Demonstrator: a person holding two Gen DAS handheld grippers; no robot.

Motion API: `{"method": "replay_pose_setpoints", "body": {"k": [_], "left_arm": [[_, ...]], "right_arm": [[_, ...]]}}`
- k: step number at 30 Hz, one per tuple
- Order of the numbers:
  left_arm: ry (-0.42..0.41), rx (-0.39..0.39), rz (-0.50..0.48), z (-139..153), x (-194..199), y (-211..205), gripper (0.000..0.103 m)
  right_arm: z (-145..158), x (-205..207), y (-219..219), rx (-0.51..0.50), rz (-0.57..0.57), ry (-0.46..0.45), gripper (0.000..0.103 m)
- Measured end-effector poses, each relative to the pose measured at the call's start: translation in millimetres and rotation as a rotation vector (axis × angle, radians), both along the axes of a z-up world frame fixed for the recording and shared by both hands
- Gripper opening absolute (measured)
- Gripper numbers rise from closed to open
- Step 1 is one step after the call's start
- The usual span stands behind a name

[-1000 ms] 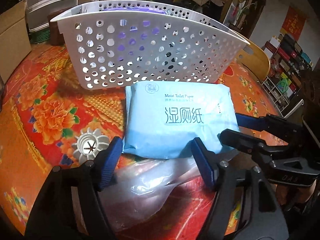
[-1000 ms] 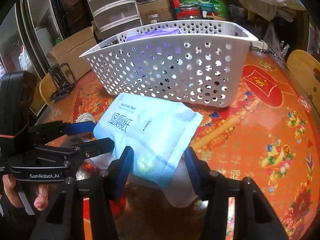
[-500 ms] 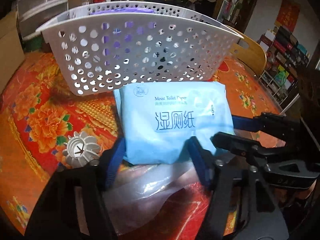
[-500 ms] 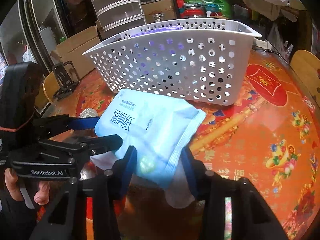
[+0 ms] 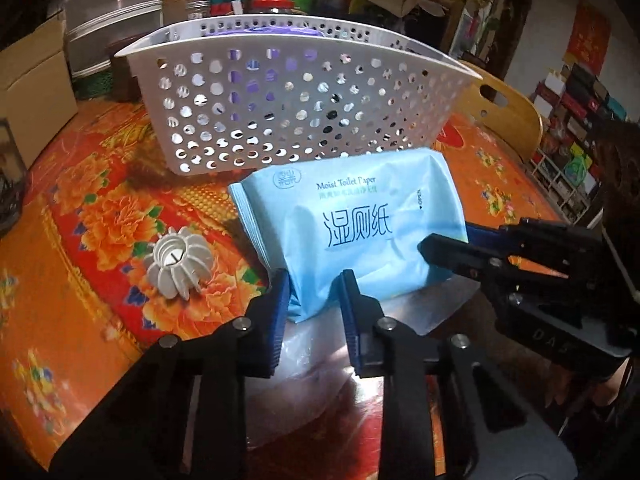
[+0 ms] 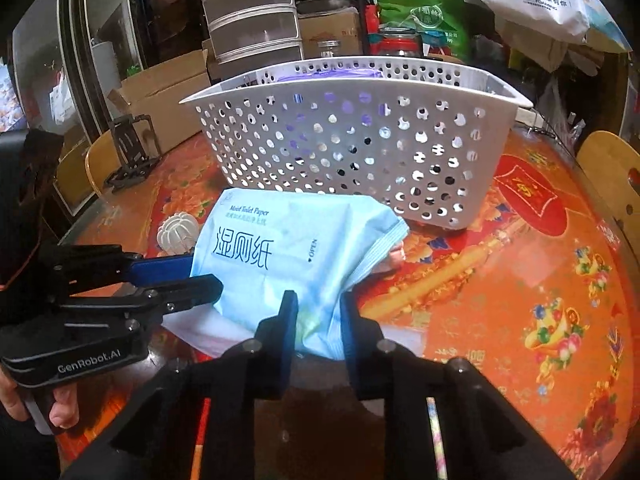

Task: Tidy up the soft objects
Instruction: 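Close the right tool on the blue wipes pack while the left tool grips its other end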

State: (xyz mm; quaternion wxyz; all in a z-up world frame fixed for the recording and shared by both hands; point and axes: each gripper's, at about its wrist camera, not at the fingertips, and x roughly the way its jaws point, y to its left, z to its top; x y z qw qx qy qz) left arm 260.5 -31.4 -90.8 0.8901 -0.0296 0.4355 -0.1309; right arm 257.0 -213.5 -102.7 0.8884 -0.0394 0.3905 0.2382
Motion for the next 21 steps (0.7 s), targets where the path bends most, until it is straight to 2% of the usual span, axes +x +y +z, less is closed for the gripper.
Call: {"method": "replay_pose_setpoints", "body": {"k": [4, 6, 7, 21], "left_arm": [[-0.018, -0.014, 0.021, 2, -7, 3, 0.018], [-0.036, -0.011, 0.027, 5, -11, 3, 0.005], [-0.053, 0.002, 0.037, 7, -15, 3, 0.004], [-0.1, -0.038, 0.033, 25, -24, 5, 0.003]], "right_arm": [[3, -6, 1, -0.002, 0.002, -0.025, 0.018], [5, -9, 2, -0.007, 0.003, -0.038, 0.017], [7, -11, 1, -0.009, -0.001, -0.045, 0.017], [30, -30, -5, 0.001, -0.019, -0.113, 0.016]]}}
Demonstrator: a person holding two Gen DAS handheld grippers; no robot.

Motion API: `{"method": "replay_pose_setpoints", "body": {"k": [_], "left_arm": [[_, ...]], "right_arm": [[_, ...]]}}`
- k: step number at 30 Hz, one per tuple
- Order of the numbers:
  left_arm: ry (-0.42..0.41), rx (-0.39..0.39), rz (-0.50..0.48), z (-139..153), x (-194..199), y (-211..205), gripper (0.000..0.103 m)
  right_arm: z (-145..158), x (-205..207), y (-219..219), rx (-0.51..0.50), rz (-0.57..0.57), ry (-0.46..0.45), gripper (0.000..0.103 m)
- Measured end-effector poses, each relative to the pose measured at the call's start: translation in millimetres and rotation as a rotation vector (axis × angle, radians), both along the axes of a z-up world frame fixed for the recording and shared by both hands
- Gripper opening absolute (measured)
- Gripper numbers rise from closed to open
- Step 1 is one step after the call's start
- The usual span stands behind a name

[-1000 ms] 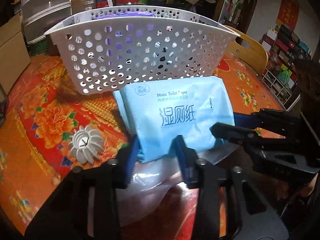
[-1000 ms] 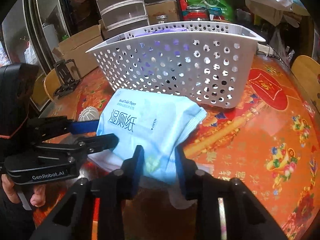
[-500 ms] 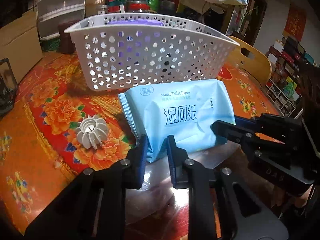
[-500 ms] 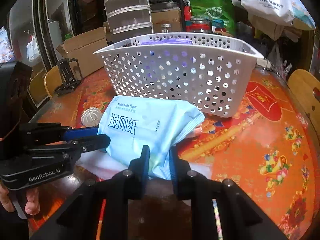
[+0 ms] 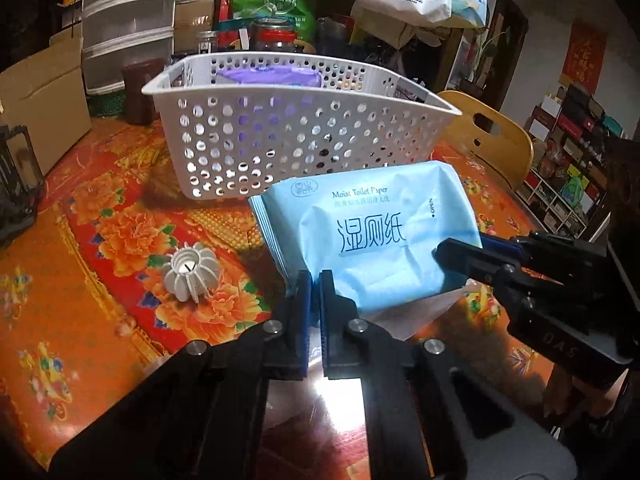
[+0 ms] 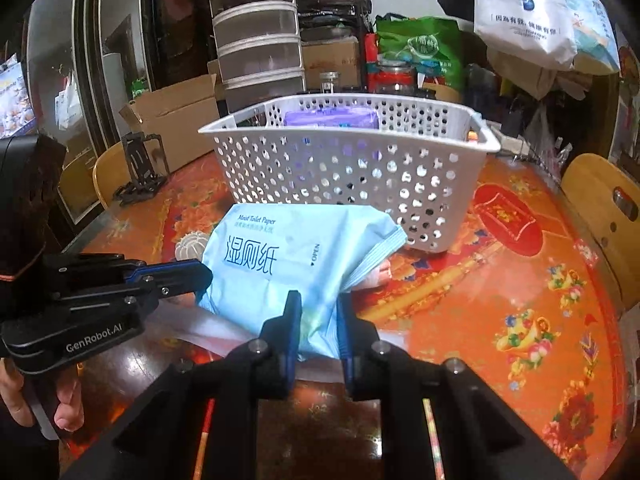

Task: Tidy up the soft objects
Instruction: 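Close the right tool on the blue wipes pack while the left tool grips its other end, then lift the blue wipes pack with both tools and release it into the basket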

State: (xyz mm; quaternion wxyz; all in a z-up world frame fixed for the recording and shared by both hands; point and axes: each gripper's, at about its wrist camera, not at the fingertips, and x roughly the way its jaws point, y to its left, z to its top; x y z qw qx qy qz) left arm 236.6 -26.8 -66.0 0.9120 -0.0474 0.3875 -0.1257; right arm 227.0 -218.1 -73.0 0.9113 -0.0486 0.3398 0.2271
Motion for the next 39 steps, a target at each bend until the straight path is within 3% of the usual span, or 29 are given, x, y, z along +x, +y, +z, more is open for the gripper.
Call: {"method": "replay_pose_setpoints", "body": {"k": [9, 16, 21, 27, 32, 39], "left_arm": [[-0.074, -0.009, 0.009, 40, -12, 4, 0.003], [-0.161, 0.011, 0.006, 89, -13, 3, 0.003], [-0.209, 0.02, -0.003, 124, 2, 2, 0.003], [-0.229, 0.031, -0.007, 156, 47, 3, 0.003], [-0.201, 0.022, 0.008, 152, 92, 8, 0.003], [-0.122, 0.056, 0.019, 118, 151, 4, 0.003]], "right_arm": [[39, -10, 0, 0.005, 0.013, -0.082, 0.016], [81, -8, -1, 0.015, 0.013, -0.158, 0.015], [109, 4, 0, 0.018, 0.008, -0.201, 0.015], [133, 40, 3, 0.038, -0.006, -0.221, 0.015], [128, 82, 5, 0.064, -0.015, -0.191, 0.015], [95, 133, 10, 0.042, -0.029, -0.127, 0.016]]}}
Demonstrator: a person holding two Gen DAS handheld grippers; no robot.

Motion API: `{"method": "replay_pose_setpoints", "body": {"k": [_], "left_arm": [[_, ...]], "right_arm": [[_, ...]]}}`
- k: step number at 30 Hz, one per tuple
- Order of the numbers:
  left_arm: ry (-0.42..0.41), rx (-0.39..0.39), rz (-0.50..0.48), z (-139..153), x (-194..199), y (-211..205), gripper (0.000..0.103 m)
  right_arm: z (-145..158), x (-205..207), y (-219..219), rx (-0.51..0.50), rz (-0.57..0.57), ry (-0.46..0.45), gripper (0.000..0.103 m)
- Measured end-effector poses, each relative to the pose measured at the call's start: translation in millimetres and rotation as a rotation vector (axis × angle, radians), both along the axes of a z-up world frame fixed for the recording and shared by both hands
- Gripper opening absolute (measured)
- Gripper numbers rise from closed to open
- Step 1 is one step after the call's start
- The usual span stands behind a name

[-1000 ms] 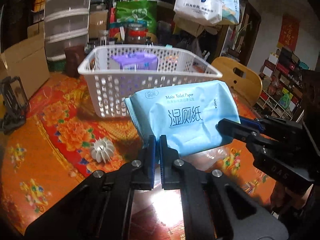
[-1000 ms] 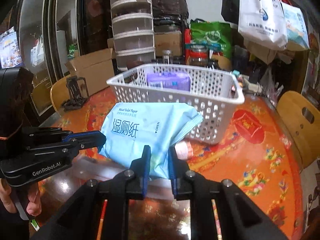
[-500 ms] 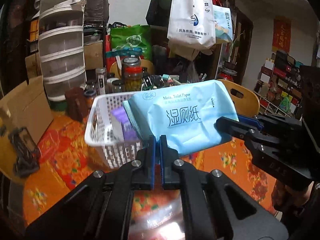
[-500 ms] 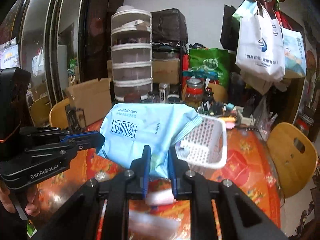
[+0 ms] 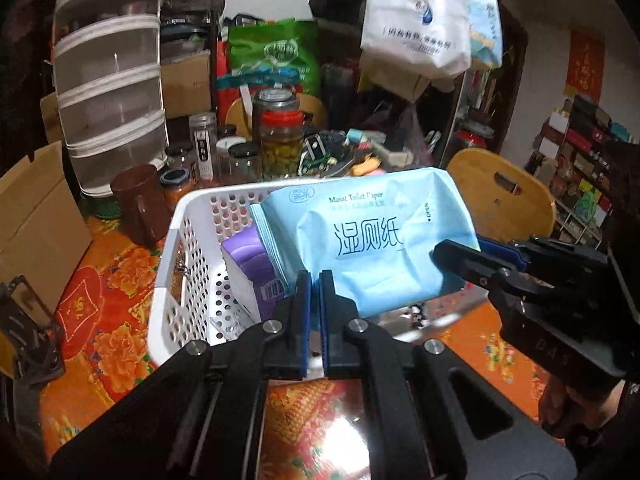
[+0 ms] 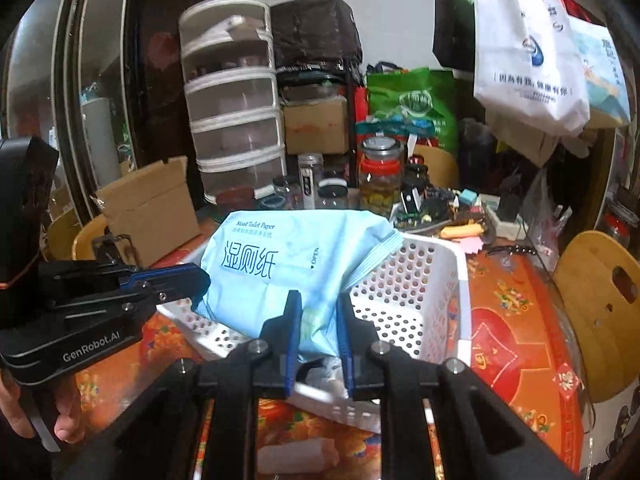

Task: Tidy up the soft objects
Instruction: 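Lift the blue wipes pack with both tools and release it into the basket, then withdraw both tools from the basket toward the large clear plastic bag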

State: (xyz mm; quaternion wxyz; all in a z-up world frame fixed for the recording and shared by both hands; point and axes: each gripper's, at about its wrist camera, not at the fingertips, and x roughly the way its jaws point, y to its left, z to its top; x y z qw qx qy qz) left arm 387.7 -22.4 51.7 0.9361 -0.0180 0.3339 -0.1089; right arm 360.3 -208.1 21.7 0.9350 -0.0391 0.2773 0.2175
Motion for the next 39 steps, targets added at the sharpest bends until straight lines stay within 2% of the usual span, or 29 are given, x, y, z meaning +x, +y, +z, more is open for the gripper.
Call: {"method": "replay_pose_setpoints", "body": {"k": [3, 5, 6, 7, 8, 9, 10, 12, 15, 21, 25, 33, 36, 39], "left_arm": [[0.036, 0.015, 0.014, -17, 22, -3, 0.004], [0.052, 0.042, 0.04, -28, 31, -3, 0.013], [0.057, 0.056, 0.055, -32, 33, -2, 0.027], [0.06, 0.055, 0.059, -35, 34, 0, 0.037], [0.059, 0.05, 0.064, -37, 33, 3, 0.058], [0.05, 0.049, 0.076, -38, 31, 7, 0.067], [0.035, 0.051, 0.088, -38, 27, 10, 0.068], [0.01, 0.043, 0.097, -34, 20, 16, 0.071], [0.007, 0.031, 0.096, -28, 10, 23, 0.078], [0.023, 0.04, 0.092, -21, -35, 25, 0.079], [0.049, 0.007, 0.106, -23, -69, 36, 0.079], [0.144, -0.032, 0.162, -59, -134, 60, 0.079], [0.198, -0.091, 0.18, -81, -157, 73, 0.079], [0.224, -0.11, 0.201, -96, -171, 77, 0.079]], "right_arm": [[-11, 11, 3, -0.05, -0.038, -0.023, 0.02], [-20, 22, 4, -0.095, -0.078, 0.001, 0.024], [-24, 28, 1, -0.073, -0.073, 0.027, 0.026], [-26, 29, -2, -0.061, -0.075, 0.038, 0.036], [-29, 30, -6, -0.055, -0.086, 0.043, 0.044], [-31, 29, -8, -0.059, -0.095, 0.038, 0.061], [-33, 28, -12, -0.061, -0.11, 0.03, 0.069], [-33, 24, -17, -0.052, -0.115, 0.032, 0.07], [-31, 15, -24, -0.039, -0.107, 0.035, 0.078], [-29, -26, -39, -0.015, -0.081, 0.033, 0.082], [-33, -57, -51, 0.003, -0.082, 0.034, 0.084], [-70, -106, -62, -0.008, -0.063, 0.12, 0.086], [-88, -118, -64, -0.003, -0.056, 0.173, 0.086], [-103, -121, -67, 0.007, -0.07, 0.227, 0.086]]}}
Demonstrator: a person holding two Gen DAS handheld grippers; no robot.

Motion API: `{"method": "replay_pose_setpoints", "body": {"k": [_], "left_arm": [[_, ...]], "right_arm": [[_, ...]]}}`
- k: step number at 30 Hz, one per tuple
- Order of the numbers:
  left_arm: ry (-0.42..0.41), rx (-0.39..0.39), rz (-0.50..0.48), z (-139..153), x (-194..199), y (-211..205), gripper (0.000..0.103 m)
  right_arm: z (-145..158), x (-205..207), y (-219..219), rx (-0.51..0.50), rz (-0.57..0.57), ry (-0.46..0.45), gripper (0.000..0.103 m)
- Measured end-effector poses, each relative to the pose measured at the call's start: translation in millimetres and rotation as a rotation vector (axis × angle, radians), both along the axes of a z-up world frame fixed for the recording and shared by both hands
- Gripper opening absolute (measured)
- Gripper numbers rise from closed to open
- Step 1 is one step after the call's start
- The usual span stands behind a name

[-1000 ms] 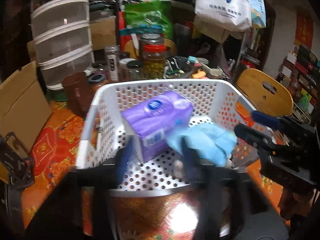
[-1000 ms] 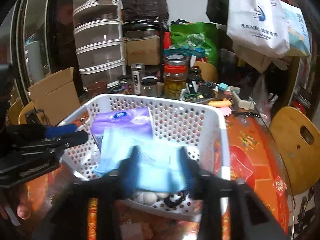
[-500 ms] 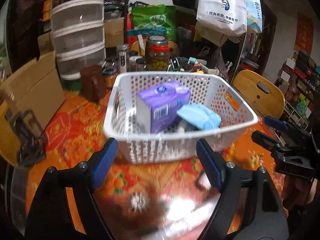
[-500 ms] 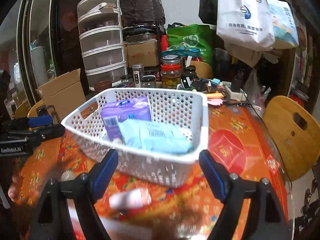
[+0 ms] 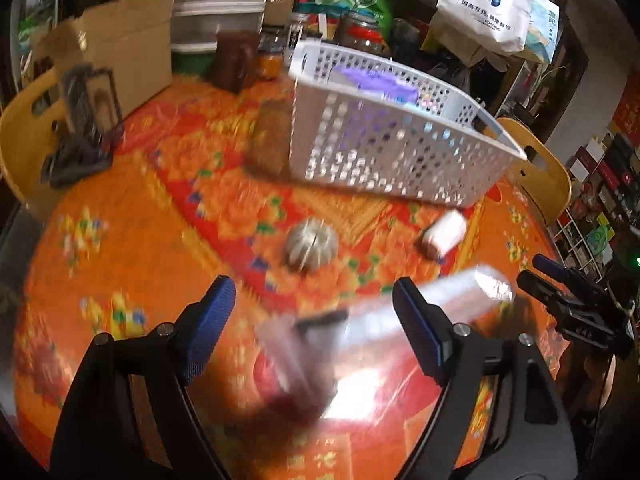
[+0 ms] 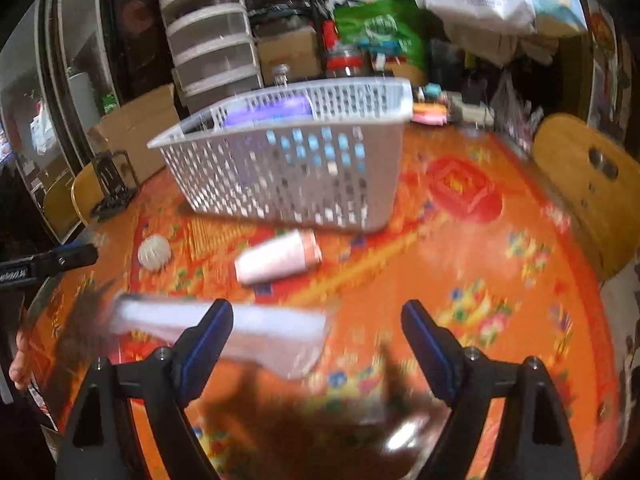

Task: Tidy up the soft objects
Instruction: 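Withdraw both tools from the basket toward the large clear plastic bag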

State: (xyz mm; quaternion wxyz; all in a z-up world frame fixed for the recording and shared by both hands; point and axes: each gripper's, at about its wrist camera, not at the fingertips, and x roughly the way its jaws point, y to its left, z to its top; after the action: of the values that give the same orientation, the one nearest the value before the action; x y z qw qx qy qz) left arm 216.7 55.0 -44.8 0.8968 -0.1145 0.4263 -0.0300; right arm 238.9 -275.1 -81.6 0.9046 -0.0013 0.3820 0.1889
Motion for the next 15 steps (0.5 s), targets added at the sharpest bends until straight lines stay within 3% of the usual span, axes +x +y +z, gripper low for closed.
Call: {"method": "replay_pose_setpoints", "body": {"k": [7, 15], "left_arm": [[0.063, 0.001, -0.001, -30, -26, -5, 0.079], [0.113, -0.001, -0.023, -53, -19, -15, 0.079]], "right_arm": [[-18, 0, 1, 0.0, -0.003, 0.06, 0.086], [-30, 2, 19, -0.056, 0.052, 0.09, 0.086]]}}
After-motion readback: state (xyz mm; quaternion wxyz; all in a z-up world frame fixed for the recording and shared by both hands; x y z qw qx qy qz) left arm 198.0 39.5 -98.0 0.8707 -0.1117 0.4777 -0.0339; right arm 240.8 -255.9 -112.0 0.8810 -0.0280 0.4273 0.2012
